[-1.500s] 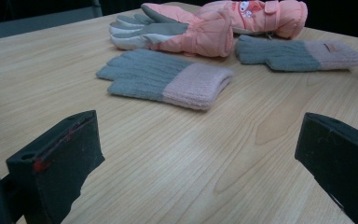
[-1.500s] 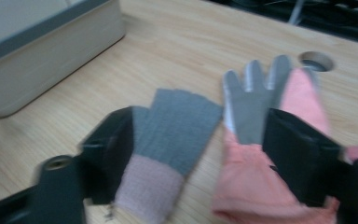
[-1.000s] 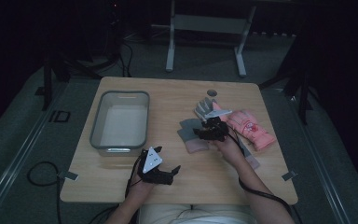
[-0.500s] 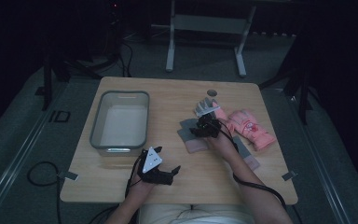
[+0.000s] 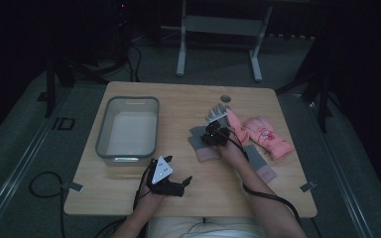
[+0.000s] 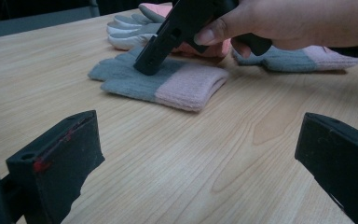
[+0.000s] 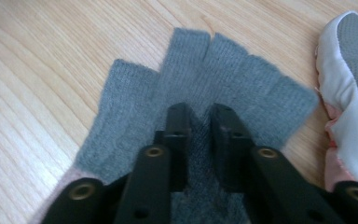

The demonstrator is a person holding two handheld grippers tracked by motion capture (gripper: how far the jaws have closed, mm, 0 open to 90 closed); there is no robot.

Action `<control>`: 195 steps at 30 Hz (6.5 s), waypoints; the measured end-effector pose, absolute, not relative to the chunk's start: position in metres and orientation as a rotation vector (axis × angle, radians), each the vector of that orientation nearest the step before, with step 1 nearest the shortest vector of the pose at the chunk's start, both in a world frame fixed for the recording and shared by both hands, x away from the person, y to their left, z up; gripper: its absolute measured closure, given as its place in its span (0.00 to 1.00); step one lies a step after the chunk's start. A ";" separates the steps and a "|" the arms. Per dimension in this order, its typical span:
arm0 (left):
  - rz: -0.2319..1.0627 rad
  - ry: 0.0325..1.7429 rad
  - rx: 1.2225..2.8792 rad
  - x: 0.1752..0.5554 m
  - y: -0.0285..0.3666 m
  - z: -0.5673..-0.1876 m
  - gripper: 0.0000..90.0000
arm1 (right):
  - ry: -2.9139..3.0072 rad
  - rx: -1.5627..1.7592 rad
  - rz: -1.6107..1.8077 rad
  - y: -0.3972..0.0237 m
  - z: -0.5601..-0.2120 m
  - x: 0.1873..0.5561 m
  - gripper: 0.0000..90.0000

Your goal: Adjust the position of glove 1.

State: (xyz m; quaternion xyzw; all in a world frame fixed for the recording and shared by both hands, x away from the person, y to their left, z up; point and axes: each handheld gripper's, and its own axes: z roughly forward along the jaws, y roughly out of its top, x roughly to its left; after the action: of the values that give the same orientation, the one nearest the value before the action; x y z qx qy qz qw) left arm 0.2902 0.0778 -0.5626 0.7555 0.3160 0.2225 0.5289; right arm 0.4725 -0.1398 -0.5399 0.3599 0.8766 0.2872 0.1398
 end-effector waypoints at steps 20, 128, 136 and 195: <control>0.537 0.756 1.804 0.290 0.077 -0.563 0.00 | 2.228 1.281 1.108 -0.169 -0.460 0.374 0.95; 0.557 0.759 1.805 0.289 0.076 -0.563 0.00 | 2.076 1.507 0.972 -0.283 -0.489 0.319 0.94; 0.558 0.753 1.806 0.289 0.076 -0.563 0.00 | 2.052 1.650 0.897 -0.275 -0.524 0.324 0.94; 0.556 0.755 1.809 0.289 0.076 -0.563 0.00 | 2.251 1.303 0.853 -0.277 -0.527 0.335 0.95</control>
State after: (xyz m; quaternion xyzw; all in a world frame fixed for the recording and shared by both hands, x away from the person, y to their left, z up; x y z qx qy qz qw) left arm 0.2888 0.0764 -0.5626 0.7560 0.3154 0.2324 0.5244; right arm 0.3354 -0.2774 -0.5273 0.4664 0.8056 0.3051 0.2010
